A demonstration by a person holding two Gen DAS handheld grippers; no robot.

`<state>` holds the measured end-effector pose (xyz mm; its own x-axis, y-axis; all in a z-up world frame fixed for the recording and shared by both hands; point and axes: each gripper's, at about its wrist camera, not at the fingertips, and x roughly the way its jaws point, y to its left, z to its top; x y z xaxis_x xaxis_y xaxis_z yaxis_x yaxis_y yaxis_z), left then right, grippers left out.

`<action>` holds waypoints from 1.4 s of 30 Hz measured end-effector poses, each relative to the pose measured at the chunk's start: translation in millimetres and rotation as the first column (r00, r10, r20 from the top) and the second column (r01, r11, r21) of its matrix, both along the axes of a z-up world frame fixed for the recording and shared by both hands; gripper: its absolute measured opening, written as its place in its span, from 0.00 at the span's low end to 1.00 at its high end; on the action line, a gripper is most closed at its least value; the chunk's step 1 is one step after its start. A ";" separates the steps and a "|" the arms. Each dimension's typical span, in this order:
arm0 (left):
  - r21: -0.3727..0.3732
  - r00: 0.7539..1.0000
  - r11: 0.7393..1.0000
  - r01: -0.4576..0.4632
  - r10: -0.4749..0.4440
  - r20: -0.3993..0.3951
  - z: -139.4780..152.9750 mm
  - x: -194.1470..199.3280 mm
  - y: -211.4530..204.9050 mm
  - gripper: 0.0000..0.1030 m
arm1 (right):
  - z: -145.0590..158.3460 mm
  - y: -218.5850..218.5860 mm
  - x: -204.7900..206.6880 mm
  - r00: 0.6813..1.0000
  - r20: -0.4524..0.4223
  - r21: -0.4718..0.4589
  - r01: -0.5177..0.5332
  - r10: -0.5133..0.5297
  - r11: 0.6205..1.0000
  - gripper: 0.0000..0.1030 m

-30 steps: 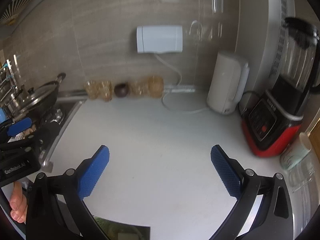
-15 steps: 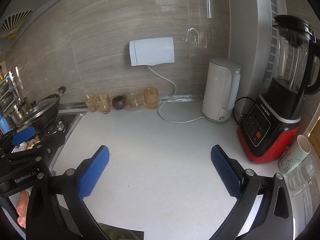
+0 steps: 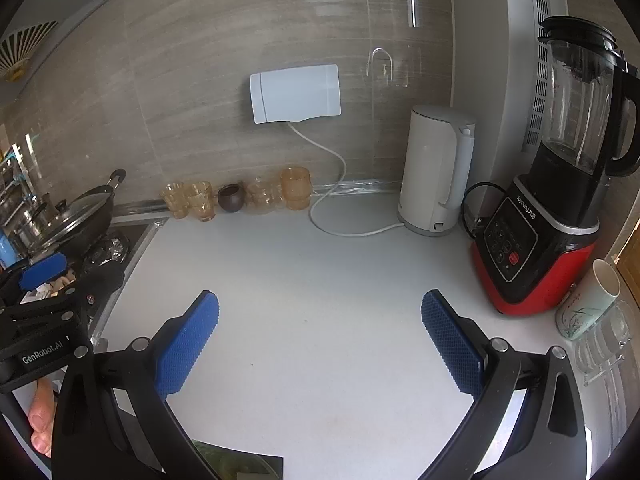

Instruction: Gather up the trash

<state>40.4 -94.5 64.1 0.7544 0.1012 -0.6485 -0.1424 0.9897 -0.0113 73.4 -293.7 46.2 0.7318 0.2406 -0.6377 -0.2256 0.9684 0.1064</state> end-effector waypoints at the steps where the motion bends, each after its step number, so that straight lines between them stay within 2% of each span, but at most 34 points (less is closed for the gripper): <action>1: 0.000 1.000 1.000 0.000 0.000 0.000 0.1 0.5 0.2 0.92 | -0.1 0.0 -0.1 1.000 -0.001 -0.001 -0.001 0.001 1.000 0.98; 42: -0.014 1.000 1.000 -0.001 0.001 0.000 -1.4 1.5 -0.4 0.93 | -3.6 -10.3 2.3 1.000 -0.015 -0.004 0.005 -0.005 1.000 0.98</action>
